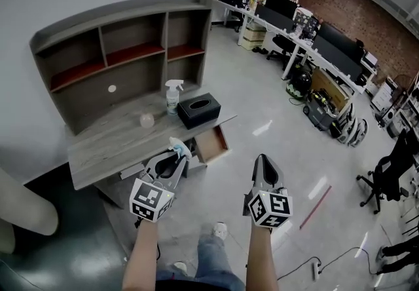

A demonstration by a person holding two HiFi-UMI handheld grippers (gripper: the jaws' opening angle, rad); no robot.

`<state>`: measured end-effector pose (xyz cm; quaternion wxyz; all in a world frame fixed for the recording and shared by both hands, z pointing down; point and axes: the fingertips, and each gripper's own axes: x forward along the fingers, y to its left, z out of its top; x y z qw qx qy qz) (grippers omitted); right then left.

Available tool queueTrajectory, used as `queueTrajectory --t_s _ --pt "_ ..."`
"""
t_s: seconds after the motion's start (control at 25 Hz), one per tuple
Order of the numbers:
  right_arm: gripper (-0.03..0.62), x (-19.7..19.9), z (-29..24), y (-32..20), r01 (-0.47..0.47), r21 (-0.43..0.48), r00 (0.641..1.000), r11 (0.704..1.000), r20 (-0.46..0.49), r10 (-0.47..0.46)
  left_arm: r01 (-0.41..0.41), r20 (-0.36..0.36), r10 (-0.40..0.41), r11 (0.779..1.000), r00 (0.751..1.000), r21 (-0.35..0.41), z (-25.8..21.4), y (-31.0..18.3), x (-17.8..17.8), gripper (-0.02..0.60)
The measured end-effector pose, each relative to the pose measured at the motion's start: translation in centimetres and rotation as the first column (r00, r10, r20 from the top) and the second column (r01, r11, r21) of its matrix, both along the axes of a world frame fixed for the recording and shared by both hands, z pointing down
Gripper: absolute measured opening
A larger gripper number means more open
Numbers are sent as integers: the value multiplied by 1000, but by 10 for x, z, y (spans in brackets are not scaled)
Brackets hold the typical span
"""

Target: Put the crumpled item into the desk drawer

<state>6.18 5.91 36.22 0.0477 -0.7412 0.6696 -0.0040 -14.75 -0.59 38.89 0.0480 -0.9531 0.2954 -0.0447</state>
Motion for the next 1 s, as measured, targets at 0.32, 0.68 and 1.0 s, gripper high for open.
queueTrajectory --t_s 0.32,0.68,1.0 --pt "12 66 24 -113 78 -2 997 997 6 -78 106 37 -105 994 994 -21 33 -91 50 41" --pt "12 152 38 -245 200 -65 979 978 -34 -202 214 64 -209 973 976 -87 68 -193 130 41" --pt "12 173 81 -319 291 -126 956 948 17 -291 215 115 -198 965 973 -153 110 -220 188 41"
